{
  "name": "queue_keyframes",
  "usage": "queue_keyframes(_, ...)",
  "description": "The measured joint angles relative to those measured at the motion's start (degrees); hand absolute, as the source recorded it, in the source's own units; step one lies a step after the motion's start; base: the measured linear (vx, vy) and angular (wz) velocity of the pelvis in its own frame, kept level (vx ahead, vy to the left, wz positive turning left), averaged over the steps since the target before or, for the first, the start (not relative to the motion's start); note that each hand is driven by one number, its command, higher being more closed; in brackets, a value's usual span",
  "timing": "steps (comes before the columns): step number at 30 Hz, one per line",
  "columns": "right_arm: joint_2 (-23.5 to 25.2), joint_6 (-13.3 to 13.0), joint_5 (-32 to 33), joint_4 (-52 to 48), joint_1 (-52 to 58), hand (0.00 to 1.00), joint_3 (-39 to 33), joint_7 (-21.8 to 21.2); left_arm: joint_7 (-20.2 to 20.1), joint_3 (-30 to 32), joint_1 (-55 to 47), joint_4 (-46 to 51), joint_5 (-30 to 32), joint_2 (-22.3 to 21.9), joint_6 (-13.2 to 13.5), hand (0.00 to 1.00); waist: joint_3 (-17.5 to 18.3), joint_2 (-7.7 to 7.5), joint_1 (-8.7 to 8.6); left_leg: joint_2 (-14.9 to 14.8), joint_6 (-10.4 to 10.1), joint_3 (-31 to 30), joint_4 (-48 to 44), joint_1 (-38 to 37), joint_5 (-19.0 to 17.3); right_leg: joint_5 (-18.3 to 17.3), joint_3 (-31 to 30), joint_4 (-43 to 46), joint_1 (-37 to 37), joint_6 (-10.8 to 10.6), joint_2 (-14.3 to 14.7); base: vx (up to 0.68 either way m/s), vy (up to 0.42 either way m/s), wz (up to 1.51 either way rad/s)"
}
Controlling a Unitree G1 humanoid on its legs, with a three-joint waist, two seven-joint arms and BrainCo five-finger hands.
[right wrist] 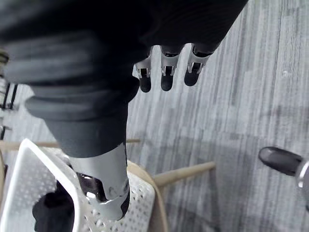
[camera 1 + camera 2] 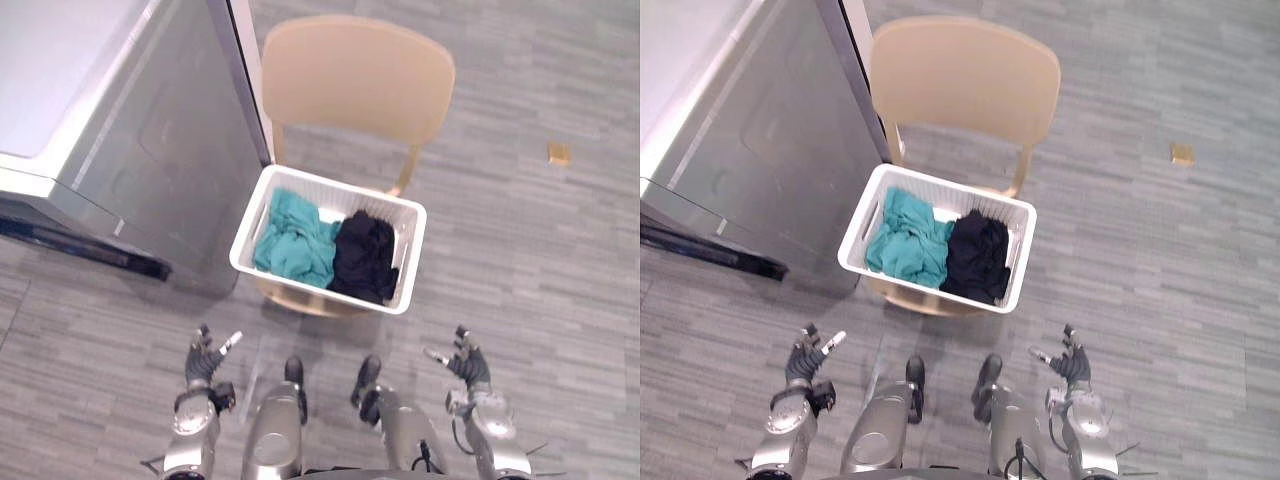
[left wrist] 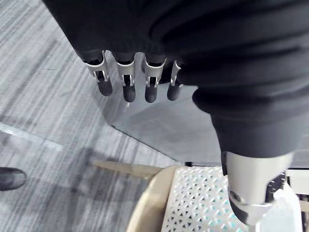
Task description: Pick up the laundry basket with both hands and put the clothes into the washing machine.
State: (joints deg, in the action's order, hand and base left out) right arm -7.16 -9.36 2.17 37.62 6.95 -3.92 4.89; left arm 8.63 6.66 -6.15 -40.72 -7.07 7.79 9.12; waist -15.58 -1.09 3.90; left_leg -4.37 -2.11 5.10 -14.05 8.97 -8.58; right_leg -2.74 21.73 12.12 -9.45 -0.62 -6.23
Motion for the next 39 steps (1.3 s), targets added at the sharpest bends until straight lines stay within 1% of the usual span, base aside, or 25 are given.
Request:
queue_keyframes(8, 0.02, 1.32, -2.73, 10.55, -0.71, 0.00, 0.56, 0.05, -0.78, -0.24, -0.55, -10.28, 3.17, -0.58, -1.64, 0.00, 3.24, 1.40, 0.06, 1.47, -0.10, -3.60, 3.04, -4.52, 0.94, -1.13, 3.72, -1.41, 5.92, -1.32, -1.05, 0.04, 0.010, 0.27)
queue_keyframes(12, -0.06, 1.95, -2.44, 13.24, -1.58, 0.00, 0.52, 0.26, -0.90, -0.52, 0.65, -10.70, 3.14, -1.04, -1.67, 0.00, 3.28, 1.49, -0.07, 2.23, -0.44, -5.94, -0.99, -0.55, 0.97, -2.23, 8.10, -0.28, 6.08, -1.67, -2.52, -0.03, 0.023, 0.62)
queue_keyframes(13, -0.02, 2.08, -2.13, 14.88, -2.28, 0.00, 0.46, 0.30, -0.90, -1.19, 0.82, -10.68, 3.14, -1.05, -1.64, 0.00, 3.29, 1.40, 0.05, 2.15, -1.81, -5.01, -1.98, 0.84, 0.89, -2.22, 9.56, -0.39, 6.11, -1.64, -3.26, -0.06, 0.068, 0.56)
queue_keyframes(14, -0.02, 2.18, -2.03, 15.60, -2.83, 0.00, 0.03, 0.47, -0.89, -1.76, 0.68, -10.83, 3.05, -1.18, -1.64, 0.00, 3.30, 1.45, 0.06, 0.29, -3.55, -0.38, -3.99, 2.35, -0.76, -1.86, 11.23, -0.41, 6.09, -1.28, -4.05, -0.06, 0.075, 0.58)
queue_keyframes(15, 0.05, 2.28, -2.01, 15.62, -3.08, 0.00, -0.32, 0.49, -0.87, -1.74, 0.58, -10.97, 3.00, -1.22, -1.65, 0.00, 3.26, 1.54, 0.02, -1.25, -3.19, 2.53, -6.05, 3.18, -0.99, -1.67, 11.87, -0.39, 6.08, -1.40, -4.29, -0.03, 0.084, 0.51)
queue_keyframes(17, 0.20, 2.49, -1.89, 15.61, -3.07, 0.00, -0.77, 1.09, -0.76, -1.18, 0.45, -11.86, 2.91, -1.10, -1.70, 0.00, 3.19, 1.17, -0.18, -9.43, -0.72, 11.92, -13.16, 5.21, -2.46, -1.02, 13.91, 0.70, 6.48, -2.43, -7.06, -0.01, 0.140, 0.49)
queue_keyframes(18, 0.14, 2.55, -1.89, 15.62, -2.93, 0.00, -0.76, 1.20, -0.71, -0.95, 0.56, -11.86, 2.94, -1.05, -1.70, 0.00, 3.05, 0.92, -0.31, -11.16, -0.73, 13.20, -13.63, 5.31, -2.46, -0.72, 14.47, 0.71, 6.86, -3.08, -7.99, 0.00, 0.267, 0.69)
queue_keyframes(19, -0.43, 3.07, -1.89, 15.64, -2.72, 0.00, -1.22, 1.43, -0.51, -0.62, 0.63, -11.85, 2.96, -1.05, -1.63, 0.00, 2.84, 0.56, -1.83, -14.44, -0.88, 15.07, -13.29, 5.24, -2.30, -0.17, 16.26, 0.54, 8.05, -4.71, -10.53, 0.03, 0.367, 1.01)
queue_keyframes(21, -1.19, 3.27, -1.88, 15.58, -2.43, 0.00, -1.90, 1.53, 0.28, -1.24, 0.79, -11.89, 3.08, -1.53, -1.65, 0.00, 3.74, 2.17, -4.08, -17.27, -0.66, 16.33, -8.58, 5.00, -1.98, 0.81, 19.42, 0.19, 9.72, -8.12, -13.07, 0.10, 0.537, 1.18)
queue_keyframes(22, -1.83, 3.52, -1.77, 15.90, -1.75, 0.00, -1.90, 1.55, 0.47, -2.37, 1.54, -12.24, 3.10, -2.08, -1.67, 0.00, 4.77, 4.23, -4.91, -18.33, -3.97, 18.77, -5.87, 4.62, 4.34, 2.01, 20.97, -0.16, 11.18, -10.74, -14.10, 0.15, 0.587, 1.13)
queue_keyframes(23, -0.37, 3.78, -1.37, 16.95, -1.92, 0.00, -1.78, 1.44, 0.46, -3.23, 3.09, -12.85, 3.06, -1.90, -1.70, 0.00, 4.67, 2.08, -4.88, -14.98, -3.88, 18.56, -6.12, 5.18, 4.15, 2.53, 20.49, -1.46, 11.85, -12.09, -16.23, 0.13, 0.461, 1.08)
queue_keyframes(24, 0.85, 3.73, -1.04, 17.00, -1.83, 0.00, -1.73, 1.12, 0.57, -3.83, 3.66, -12.82, 3.03, -1.34, -1.63, 0.00, 4.90, 0.94, -4.57, -13.06, -3.45, 18.04, -6.35, 5.87, 3.76, 2.51, 20.43, -1.69, 11.99, -12.10, -16.60, 0.14, 0.358, 0.96)
queue_keyframes(25, 2.08, 3.61, -0.96, 17.02, -2.23, 0.00, -1.76, 1.07, 0.50, -4.18, 4.18, -12.81, 3.04, -0.30, -1.62, 0.00, 5.26, 0.08, -4.60, -11.19, -2.29, 16.58, -9.14, 7.81, 1.90, 2.52, 20.70, -1.90, 12.44, -12.01, -17.42, 0.15, 0.320, 0.71)
queue_keyframes(26, 2.89, 3.57, -0.68, 17.20, -3.23, 0.00, -1.76, 1.02, 0.47, -4.69, 4.19, -12.86, 3.19, -0.30, -1.53, 0.00, 5.21, -0.69, -4.35, -9.86, -1.33, 16.09, -13.35, 9.16, -1.84, 3.79, 20.44, 0.22, 13.03, -13.11, -20.14, 0.22, 0.430, 0.58)
queue_keyframes(27, 3.25, 3.55, -0.64, 17.17, -3.73, 0.00, -1.79, 1.01, 0.46, -4.83, 4.16, -13.05, 3.24, -0.41, -1.64, 0.00, 5.00, -0.79, -4.38, -9.02, -0.69, 15.93, -15.16, 9.04, -3.74, 4.69, 20.15, 3.35, 12.83, -12.93, -22.29, 0.17, 0.421, 0.28)
queue_keyframes(29, 3.42, 3.70, -0.66, 17.14, -4.43, 0.00, -1.53, 0.98, 0.41, -6.24, 3.08, -13.23, 3.40, -0.58, -1.73, 0.00, 4.69, -0.17, -4.28, -7.31, 0.67, 15.88, -16.10, 7.30, -5.90, 7.62, 16.84, 13.58, 9.28, -2.91, -26.99, 0.16, 0.346, 0.22)
queue_keyframes(30, 3.33, 3.74, -0.75, 16.72, -5.34, 0.00, -0.36, 1.01, 0.42, -6.61, 3.14, -12.96, 3.43, -0.56, -1.72, 0.00, 4.10, 0.60, -4.48, -6.09, 1.46, 14.85, -15.08, 5.82, -6.46, 4.27, 9.29, 23.86, 3.96, 2.68, -27.13, 0.19, 0.313, 0.33)
queue_keyframes(32, 3.40, 3.61, -0.66, 15.83, -6.27, 0.00, 0.82, 1.18, 0.67, -6.70, 3.93, -12.84, 3.40, 0.36, -1.73, 0.00, 3.33, -0.22, -4.74, -3.83, 2.16, 13.13, -11.92, 3.16, -6.20, -3.27, 0.38, 32.05, -0.52, -1.82, -21.37, 0.23, 0.209, 0.68)
queue_keyframes(33, 3.67, 3.56, -0.60, 15.42, -6.56, 0.00, 2.93, 1.38, 1.43, -6.81, 4.20, -12.66, 3.35, 0.80, -1.46, 0.00, 3.04, -0.88, -4.85, -2.38, 2.82, 11.71, -9.64, 0.39, -5.56, -8.55, -3.37, 32.62, -1.70, -2.13, -14.44, 0.22, 0.086, 0.89)
queue_keyframes(34, 3.59, 3.42, -0.60, 15.16, -6.58, 0.00, 3.94, 1.40, 1.50, -6.84, 4.29, -12.66, 3.31, 0.67, -1.31, 0.00, 2.99, -0.88, -4.83, -1.86, 2.81, 10.88, -9.02, -0.49, -5.52, -9.78, -3.24, 31.25, -2.02, -1.80, -11.77, 0.23, 0.038, 0.97)
queue_keyframes(35, 3.62, 3.39, -0.57, 14.97, -7.22, 0.00, 5.68, 1.40, 1.54, -6.86, 4.37, -12.66, 3.30, 0.21, -1.24, 0.00, 2.91, -0.81, -4.59, -0.91, 2.67, 9.83, -7.80, -1.87, -5.15, -11.54, -3.11, 25.82, -2.85, -1.84, -7.30, 0.19, 0.000, 0.65)
queue_keyframes(36, 3.70, 3.39, -0.58, 14.93, -7.82, 0.00, 6.43, 1.36, 1.54, -6.95, 4.43, -12.67, 3.31, -0.02, -1.20, 0.00, 2.77, -0.54, -4.66, -0.68, 2.59, 9.07, -7.85, -2.02, -5.09, -11.58, -3.30, 21.98, -3.00, -1.96, -5.17, 0.22, -0.022, 0.88)
queue_keyframes(37, 3.85, 3.32, -0.61, 14.60, -9.33, 0.00, 7.22, 1.39, 1.49, -6.98, 5.01, -12.97, 3.35, -0.37, -1.18, 0.00, 2.54, -0.23, -4.82, 0.12, 2.22, 6.56, -8.53, -1.70, -4.88, -9.61, -4.63, 14.53, -2.43, 0.78, -1.83, 0.25, -0.014, 0.94)
queue_keyframes(38, 3.63, 3.29, -0.61, 14.21, -10.51, 0.00, 7.62, 1.64, 1.44, -7.65, 5.20, -12.67, 3.37, -1.60, -0.95, 0.00, 2.36, 1.18, -4.54, 0.64, 1.38, 4.79, -6.73, -1.85, -3.22, -8.33, -4.09, 11.96, -1.13, -0.33, -1.65, 0.25, -0.015, 0.82)
queue_keyframes(39, 3.60, 3.29, -0.63, 13.88, -11.07, 0.00, 8.33, 1.72, 1.47, -7.98, 5.22, -12.51, 3.37, -2.09, -0.83, 0.00, 2.43, 1.40, -4.30, 0.87, 0.98, 4.68, -5.44, -1.80, -2.39, -8.03, -3.86, 11.03, -0.80, -0.22, -1.67, 0.21, -0.007, 0.47)
